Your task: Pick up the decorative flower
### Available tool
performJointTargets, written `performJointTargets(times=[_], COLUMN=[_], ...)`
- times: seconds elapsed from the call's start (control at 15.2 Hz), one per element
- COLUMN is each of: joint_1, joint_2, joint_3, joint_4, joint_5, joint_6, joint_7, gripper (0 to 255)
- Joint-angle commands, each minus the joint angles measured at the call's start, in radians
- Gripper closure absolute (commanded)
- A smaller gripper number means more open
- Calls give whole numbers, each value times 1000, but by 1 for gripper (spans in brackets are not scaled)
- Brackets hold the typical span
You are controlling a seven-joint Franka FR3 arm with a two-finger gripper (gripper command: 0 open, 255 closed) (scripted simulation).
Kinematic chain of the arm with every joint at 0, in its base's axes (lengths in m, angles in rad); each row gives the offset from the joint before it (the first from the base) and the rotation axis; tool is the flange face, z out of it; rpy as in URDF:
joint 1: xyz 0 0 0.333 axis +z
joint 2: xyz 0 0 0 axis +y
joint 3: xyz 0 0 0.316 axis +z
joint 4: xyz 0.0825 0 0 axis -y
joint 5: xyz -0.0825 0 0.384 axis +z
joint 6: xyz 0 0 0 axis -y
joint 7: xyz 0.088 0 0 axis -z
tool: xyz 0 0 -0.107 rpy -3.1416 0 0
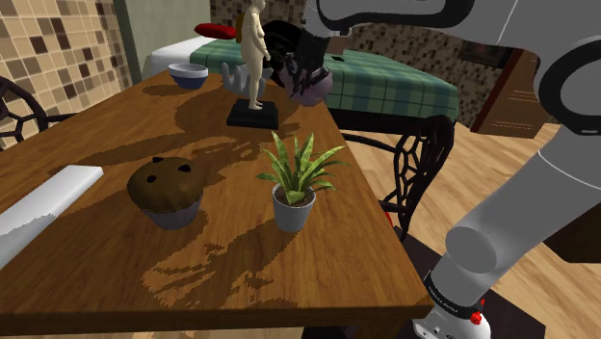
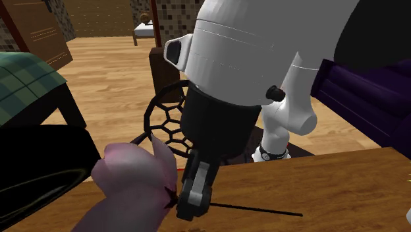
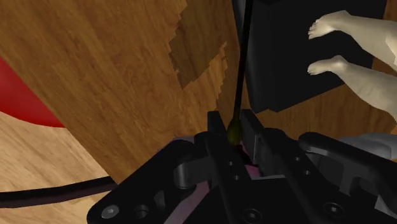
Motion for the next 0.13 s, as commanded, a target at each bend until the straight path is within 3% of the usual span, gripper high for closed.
performJointTargets(times=[0.0, 0.07], joint_1=[0, 0], joint_2=[4, 4], joint_3=[1, 1], joint_4=[18, 18], joint_5=[-3, -3], joint_6=[-12, -12], joint_7=[2, 2], gripper=[255, 255])
